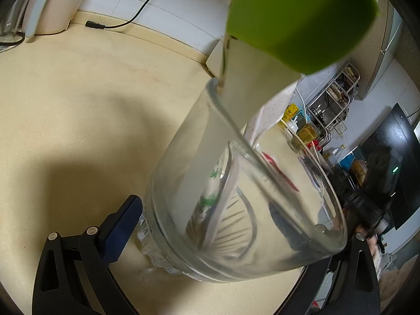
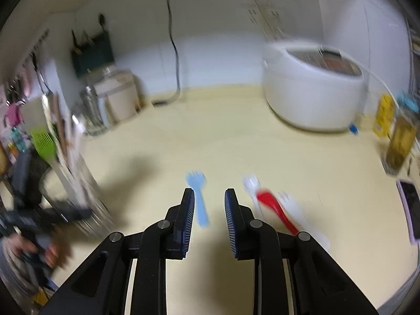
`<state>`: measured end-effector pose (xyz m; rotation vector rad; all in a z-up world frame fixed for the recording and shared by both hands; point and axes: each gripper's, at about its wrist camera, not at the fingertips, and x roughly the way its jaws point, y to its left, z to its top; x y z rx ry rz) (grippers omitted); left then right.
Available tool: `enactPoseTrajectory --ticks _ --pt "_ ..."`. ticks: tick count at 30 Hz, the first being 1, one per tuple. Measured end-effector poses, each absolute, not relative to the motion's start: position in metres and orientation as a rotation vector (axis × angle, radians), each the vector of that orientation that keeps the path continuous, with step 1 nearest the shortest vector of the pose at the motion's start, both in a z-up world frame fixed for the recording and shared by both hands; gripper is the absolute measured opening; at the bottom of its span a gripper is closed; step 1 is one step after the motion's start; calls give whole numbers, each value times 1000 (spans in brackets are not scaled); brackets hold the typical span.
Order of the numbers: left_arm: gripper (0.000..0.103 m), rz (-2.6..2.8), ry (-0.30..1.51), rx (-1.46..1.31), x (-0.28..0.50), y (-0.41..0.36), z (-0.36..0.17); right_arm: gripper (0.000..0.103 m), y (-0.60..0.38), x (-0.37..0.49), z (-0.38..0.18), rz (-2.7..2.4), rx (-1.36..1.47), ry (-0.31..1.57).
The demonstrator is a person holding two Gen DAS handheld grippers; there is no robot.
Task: Organize utensils
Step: 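Move the open right gripper back over the blue plastic spork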
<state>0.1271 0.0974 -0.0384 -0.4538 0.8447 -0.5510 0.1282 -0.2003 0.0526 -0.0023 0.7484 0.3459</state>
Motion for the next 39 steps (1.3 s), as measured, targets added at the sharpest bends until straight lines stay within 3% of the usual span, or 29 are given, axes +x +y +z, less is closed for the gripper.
enactPoseTrajectory --ticks 9,23,25,27,32,39 --pt "100 -551 845 -454 127 97 -38 24 -217 122 8 351 49 824" --pt "100 -551 845 -454 127 98 -38 24 -223 129 7 370 158 842" --pt "100 -551 845 -454 127 98 -38 32 -220 136 13 394 186 835" --pt "100 -551 845 -454 127 98 -38 46 -213 146 21 429 192 835" --pt "100 -551 845 -454 127 98 -38 51 -172 177 34 485 59 817" --pt "100 -551 845 -454 127 98 -38 52 -125 216 8 512 -140 890"
